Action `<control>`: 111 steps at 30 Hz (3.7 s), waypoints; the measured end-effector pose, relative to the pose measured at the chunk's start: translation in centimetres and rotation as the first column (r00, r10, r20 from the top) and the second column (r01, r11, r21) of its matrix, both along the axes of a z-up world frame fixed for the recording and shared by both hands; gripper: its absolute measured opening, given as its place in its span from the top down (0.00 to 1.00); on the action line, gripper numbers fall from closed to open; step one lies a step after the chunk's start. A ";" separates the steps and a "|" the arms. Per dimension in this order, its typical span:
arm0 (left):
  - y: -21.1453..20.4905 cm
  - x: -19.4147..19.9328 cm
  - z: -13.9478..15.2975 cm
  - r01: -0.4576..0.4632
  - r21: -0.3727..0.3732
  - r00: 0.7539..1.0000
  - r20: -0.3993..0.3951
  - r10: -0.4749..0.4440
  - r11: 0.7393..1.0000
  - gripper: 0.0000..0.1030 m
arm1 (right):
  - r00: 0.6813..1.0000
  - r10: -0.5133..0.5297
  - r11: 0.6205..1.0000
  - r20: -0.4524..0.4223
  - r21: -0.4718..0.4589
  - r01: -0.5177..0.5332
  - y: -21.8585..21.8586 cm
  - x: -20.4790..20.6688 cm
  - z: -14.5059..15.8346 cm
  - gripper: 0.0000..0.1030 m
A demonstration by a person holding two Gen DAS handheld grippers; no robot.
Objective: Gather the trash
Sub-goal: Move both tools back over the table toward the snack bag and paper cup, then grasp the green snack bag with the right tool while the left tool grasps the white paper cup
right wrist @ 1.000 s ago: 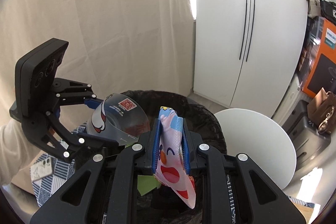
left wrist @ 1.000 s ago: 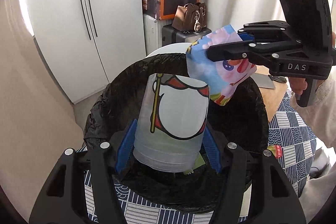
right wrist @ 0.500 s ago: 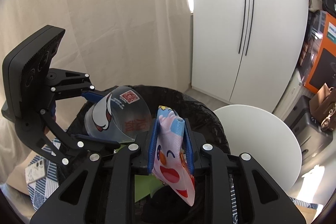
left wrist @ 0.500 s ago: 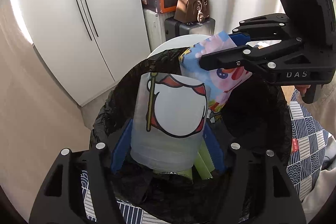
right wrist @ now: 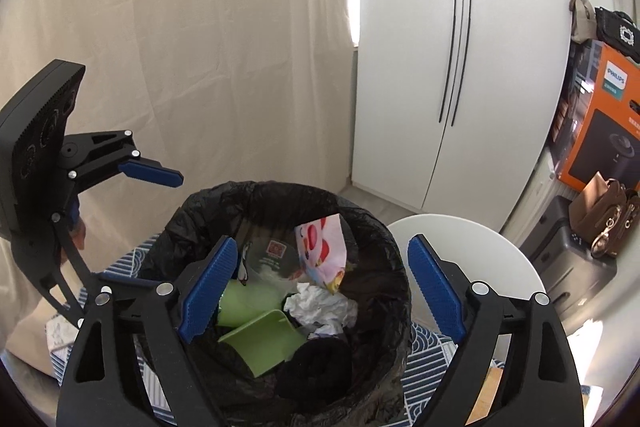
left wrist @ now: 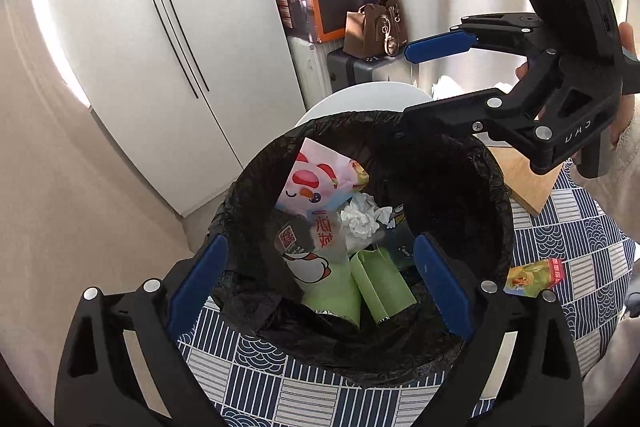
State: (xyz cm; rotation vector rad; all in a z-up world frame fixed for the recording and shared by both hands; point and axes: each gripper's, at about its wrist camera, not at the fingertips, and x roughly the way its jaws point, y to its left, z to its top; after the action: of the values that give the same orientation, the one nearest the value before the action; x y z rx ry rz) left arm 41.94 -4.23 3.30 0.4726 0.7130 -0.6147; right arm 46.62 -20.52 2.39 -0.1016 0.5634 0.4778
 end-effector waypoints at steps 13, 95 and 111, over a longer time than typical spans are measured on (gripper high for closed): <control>0.6 -5.2 1.8 -0.066 0.042 0.998 0.027 0.065 0.997 0.07 | 1.000 -0.017 0.998 0.012 -0.057 0.018 -0.2 -4.0 1.1 0.13; -9.0 -13.1 -19.0 0.183 0.144 0.850 -0.520 -0.083 0.973 0.25 | 0.856 -0.068 0.997 -0.512 -0.074 0.035 -3.9 -14.5 -22.6 0.34; -6.8 -13.5 -17.0 0.166 0.152 0.860 -0.506 -0.068 0.974 0.33 | 0.877 -0.032 0.999 -0.480 -0.053 0.008 -4.4 -16.4 -20.6 0.56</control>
State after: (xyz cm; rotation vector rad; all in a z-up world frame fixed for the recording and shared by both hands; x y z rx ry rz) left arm 28.46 -11.03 -13.71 0.5437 1.2537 -0.8003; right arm 30.21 -24.94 -18.17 -0.0218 1.0671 0.4698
